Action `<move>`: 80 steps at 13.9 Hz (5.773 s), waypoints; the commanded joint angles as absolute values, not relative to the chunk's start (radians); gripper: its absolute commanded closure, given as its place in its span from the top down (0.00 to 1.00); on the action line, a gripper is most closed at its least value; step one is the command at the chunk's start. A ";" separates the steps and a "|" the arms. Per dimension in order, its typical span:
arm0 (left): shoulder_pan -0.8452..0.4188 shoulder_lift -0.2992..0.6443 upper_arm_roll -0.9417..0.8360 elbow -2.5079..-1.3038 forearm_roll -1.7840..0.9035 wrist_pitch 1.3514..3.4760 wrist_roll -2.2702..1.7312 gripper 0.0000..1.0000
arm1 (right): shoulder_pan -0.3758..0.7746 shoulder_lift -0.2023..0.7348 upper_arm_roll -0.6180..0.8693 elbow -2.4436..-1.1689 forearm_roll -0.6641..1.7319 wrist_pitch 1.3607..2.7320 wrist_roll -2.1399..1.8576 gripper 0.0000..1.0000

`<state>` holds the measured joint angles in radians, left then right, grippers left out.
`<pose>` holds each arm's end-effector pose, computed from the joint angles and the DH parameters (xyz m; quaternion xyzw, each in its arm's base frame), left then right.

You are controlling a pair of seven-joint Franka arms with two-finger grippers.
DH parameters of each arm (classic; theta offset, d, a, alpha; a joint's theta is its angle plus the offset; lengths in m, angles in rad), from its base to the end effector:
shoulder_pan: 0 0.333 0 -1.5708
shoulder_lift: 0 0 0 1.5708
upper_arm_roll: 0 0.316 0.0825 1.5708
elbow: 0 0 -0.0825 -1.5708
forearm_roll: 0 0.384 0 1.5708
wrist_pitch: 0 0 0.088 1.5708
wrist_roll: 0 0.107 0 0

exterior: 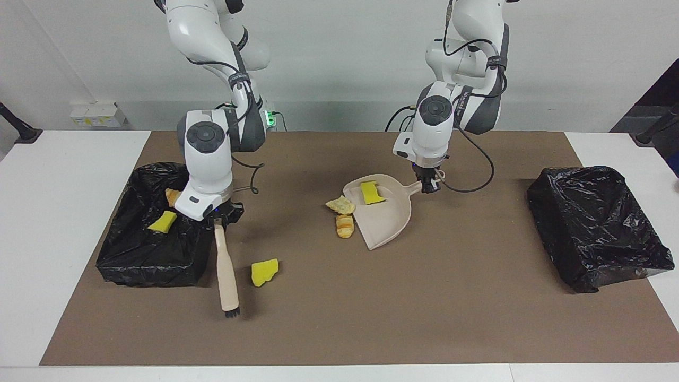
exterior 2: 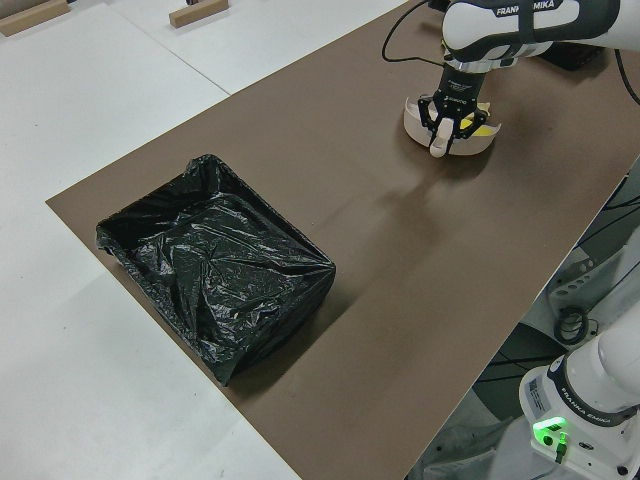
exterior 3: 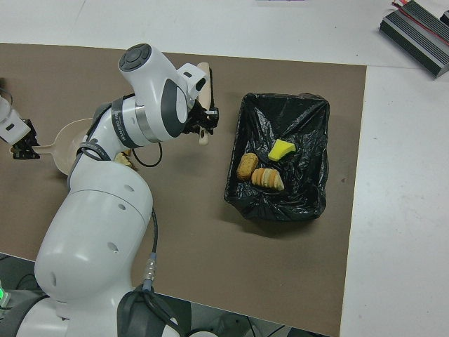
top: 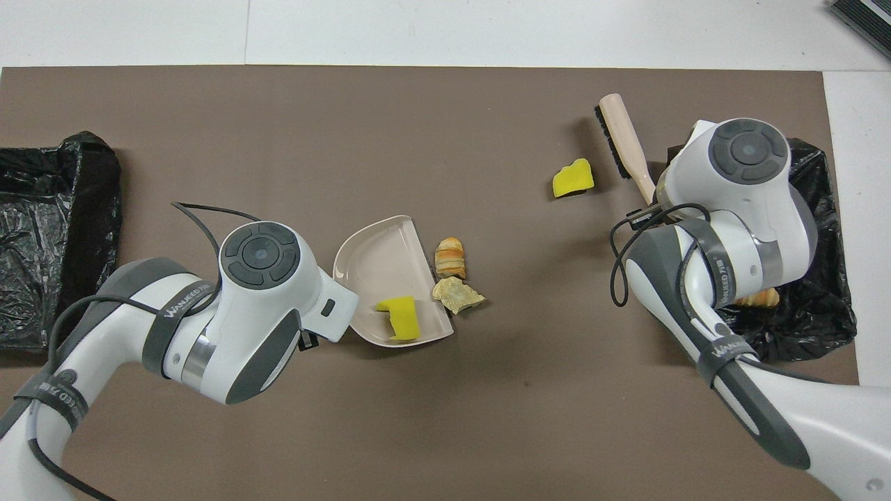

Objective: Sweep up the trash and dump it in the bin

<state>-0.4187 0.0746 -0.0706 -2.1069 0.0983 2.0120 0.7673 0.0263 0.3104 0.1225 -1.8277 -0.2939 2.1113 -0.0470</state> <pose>0.4765 -0.2468 0.3693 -0.7907 0.6051 0.0891 0.0278 0.6250 0.0752 0.3651 0.9795 0.1708 -0.0056 0.1065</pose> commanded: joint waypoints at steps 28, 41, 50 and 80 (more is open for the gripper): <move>-0.433 0.049 -0.060 -2.220 0.094 2.230 0.796 0.00 | 0.565 0.131 0.143 -2.002 0.153 2.037 0.307 0.00; -0.302 0.071 -0.058 -2.171 -0.109 2.304 1.009 0.00 | 0.483 -0.021 0.137 -2.005 0.088 1.928 0.416 0.00; -0.014 0.175 -0.051 -1.723 -0.098 1.846 1.307 0.00 | 0.508 -0.025 0.144 -2.006 0.101 1.960 0.487 0.00; 0.261 0.304 -0.049 -1.479 1.055 1.735 1.577 0.00 | 1.077 -0.025 0.150 -2.329 0.109 2.232 1.114 0.00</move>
